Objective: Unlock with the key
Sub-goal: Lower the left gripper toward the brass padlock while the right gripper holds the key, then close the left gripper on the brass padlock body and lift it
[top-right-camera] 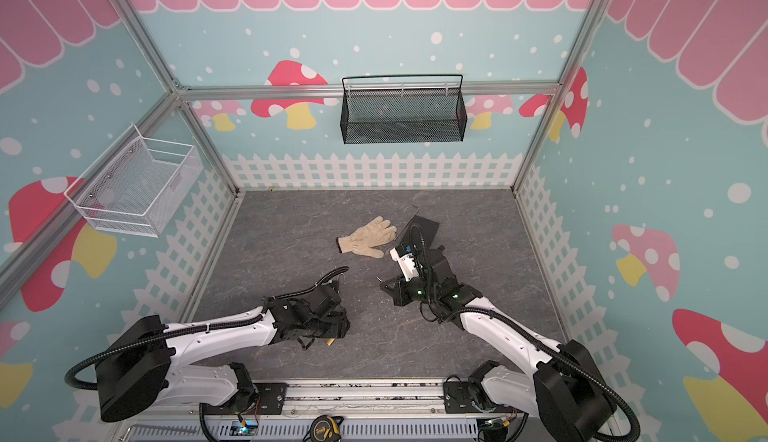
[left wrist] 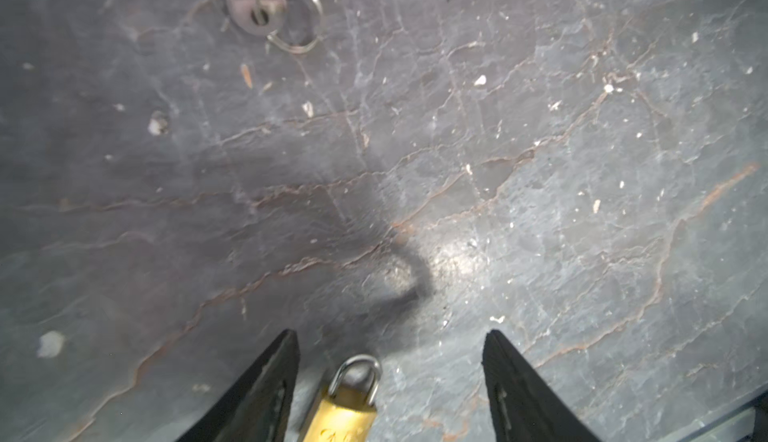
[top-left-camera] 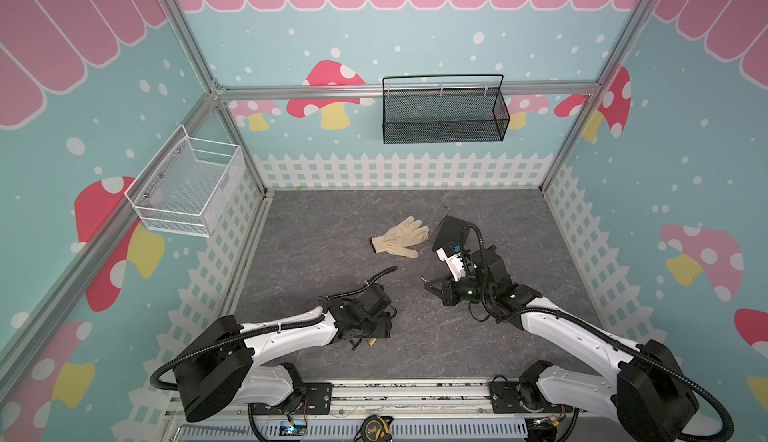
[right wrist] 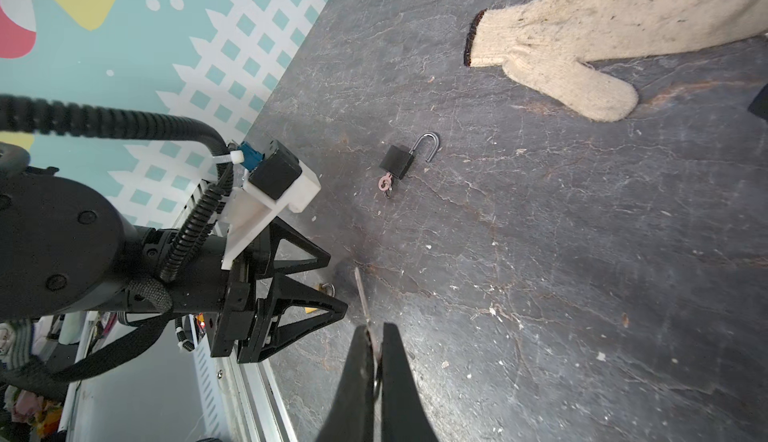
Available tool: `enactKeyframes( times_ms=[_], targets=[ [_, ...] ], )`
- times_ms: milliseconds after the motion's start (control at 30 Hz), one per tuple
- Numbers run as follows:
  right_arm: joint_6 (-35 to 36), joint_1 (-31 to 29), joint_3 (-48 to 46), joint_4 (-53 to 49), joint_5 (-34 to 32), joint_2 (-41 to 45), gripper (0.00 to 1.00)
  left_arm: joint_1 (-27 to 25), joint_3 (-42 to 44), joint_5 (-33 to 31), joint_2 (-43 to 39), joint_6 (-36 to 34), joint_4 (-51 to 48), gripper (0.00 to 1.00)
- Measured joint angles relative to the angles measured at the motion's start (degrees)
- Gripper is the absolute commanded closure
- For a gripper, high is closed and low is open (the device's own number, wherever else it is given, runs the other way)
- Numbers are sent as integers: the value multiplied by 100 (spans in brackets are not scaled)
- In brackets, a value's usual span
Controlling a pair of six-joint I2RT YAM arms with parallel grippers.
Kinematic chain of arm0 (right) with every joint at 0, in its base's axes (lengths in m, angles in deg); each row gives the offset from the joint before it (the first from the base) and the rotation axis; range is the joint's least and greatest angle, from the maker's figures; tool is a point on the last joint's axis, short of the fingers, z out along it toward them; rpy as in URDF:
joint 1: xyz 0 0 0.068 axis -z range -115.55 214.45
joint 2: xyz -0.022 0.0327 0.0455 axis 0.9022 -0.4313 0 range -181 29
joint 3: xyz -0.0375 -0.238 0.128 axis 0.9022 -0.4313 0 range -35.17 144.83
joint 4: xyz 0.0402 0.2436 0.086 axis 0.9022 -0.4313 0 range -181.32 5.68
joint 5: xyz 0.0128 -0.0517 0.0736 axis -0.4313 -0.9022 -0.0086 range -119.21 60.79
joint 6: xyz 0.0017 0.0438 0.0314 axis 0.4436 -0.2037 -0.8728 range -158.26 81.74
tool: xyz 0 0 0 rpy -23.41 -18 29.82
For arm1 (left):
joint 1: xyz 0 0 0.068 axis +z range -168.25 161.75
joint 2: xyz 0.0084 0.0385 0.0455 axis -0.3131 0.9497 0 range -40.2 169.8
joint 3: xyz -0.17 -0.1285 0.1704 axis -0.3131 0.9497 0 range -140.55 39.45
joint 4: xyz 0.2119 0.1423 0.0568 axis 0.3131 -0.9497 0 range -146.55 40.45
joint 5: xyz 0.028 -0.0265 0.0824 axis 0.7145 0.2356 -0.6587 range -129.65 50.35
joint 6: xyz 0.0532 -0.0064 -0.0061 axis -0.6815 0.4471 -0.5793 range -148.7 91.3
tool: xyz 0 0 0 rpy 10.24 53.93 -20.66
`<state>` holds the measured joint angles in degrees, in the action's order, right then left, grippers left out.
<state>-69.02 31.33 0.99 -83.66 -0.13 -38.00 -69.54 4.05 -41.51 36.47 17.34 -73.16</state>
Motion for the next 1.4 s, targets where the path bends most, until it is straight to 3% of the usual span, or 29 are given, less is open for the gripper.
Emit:
enactKeyframes(
  times_ms=[267,933,1200,1400],
  targets=[
    [92,0,2,-35,24,-63,100,-256,7,13,144,195,140,36],
    [114,0,2,28,208,-151,100,-850,22,-715,26,1128,-575,37],
    [111,0,2,131,302,-208,100,-1113,-315,-791,402,1547,-979,52],
    [114,0,0,173,385,-225,100,-1274,-688,-960,796,1921,-1449,54]
  ],
)
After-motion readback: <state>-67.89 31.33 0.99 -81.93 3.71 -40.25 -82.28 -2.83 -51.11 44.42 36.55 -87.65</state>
